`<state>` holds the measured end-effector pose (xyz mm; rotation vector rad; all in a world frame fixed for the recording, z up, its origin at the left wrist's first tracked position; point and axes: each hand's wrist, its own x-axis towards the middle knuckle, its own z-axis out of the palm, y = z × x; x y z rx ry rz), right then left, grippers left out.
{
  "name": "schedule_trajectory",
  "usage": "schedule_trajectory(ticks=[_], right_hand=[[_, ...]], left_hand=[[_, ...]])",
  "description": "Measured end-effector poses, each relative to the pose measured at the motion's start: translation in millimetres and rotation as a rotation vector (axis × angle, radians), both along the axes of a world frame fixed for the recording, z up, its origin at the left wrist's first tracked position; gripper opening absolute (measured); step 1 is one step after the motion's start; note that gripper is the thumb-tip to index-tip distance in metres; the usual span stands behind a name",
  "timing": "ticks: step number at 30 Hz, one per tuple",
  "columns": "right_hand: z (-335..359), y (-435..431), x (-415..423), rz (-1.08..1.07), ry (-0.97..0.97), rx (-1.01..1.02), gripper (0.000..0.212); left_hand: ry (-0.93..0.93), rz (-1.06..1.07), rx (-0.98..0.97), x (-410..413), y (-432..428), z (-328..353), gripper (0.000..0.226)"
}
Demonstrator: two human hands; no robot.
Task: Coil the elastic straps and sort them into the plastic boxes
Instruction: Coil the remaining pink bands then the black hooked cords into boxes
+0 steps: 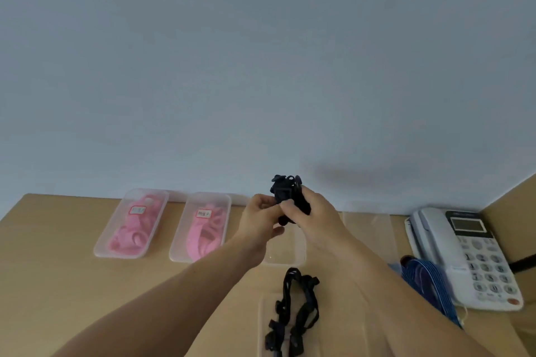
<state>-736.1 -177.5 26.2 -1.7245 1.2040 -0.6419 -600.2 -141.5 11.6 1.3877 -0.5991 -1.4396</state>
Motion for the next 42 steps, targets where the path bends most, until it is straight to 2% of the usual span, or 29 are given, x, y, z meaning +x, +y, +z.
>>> schedule_trajectory(ticks=[1, 3, 7, 10, 12, 14, 15, 16, 19, 21, 25, 30, 34, 36, 39, 42], right_hand=[[-7, -5, -6, 0.049, 0.074, -0.008, 0.012], [-19, -13, -15, 0.104, 0.201, -0.039, 0.026], [-35, -24, -6, 0.122, 0.340, -0.141, 0.040], [-45, -35, -2, 0.172, 0.427, -0.125, 0.048], [-52, -47, -4, 0.264, 0.515, -0.137, 0.046], [-58, -59, -3, 0.381, 0.578, -0.155, 0.039], [-60, -64, -2, 0.448, 0.606, -0.163, 0.039], [-62, -70, 0, 0.523, 0.642, -0.179, 0.042], [-66, -83, 9, 0.693, 0.745, -0.238, 0.060], [-69, -89, 15, 0.716, 0.765, -0.258, 0.060], [-76, -100, 21, 0.774, 0.828, -0.354, 0.057], [-90, -93, 23, 0.758, 0.954, -0.597, 0.060], [-98, -87, 13, 0.679, 0.836, -0.537, 0.045], [-98, -86, 8, 0.670, 0.804, -0.583, 0.041], [-97, -86, 7, 0.616, 0.849, -0.728, 0.032], [-100, -82, 6, 0.548, 0.877, -0.735, 0.029]], left_hand=[[0.014, -0.028, 0.033, 5, -2, -3, 0.033], [0.008, -0.087, 0.087, 16, -7, -8, 0.023], [-0.178, -0.132, 0.130, 23, -11, -20, 0.009], [-0.311, -0.223, 0.122, 27, -8, -31, 0.013], [-0.639, -0.331, 0.105, 33, -10, -38, 0.016], [-1.170, -0.366, 0.081, 40, -12, -40, 0.018], [-1.370, -0.337, 0.025, 42, -12, -41, 0.021], [-1.479, -0.342, -0.055, 45, -13, -44, 0.031], [-1.476, -0.595, -0.175, 51, -17, -58, 0.086], [-1.476, -0.719, -0.161, 52, -24, -66, 0.098], [-1.497, -0.758, -0.128, 54, -36, -81, 0.078], [-1.692, -0.766, -0.146, 50, -36, -96, 0.057], [-1.717, -0.727, -0.148, 39, -38, -100, 0.060], [-1.704, -0.685, -0.180, 35, -37, -100, 0.060], [-1.635, -0.607, -0.248, 31, -34, -95, 0.045], [-1.730, -0.541, -0.339, 30, -30, -92, 0.028]])
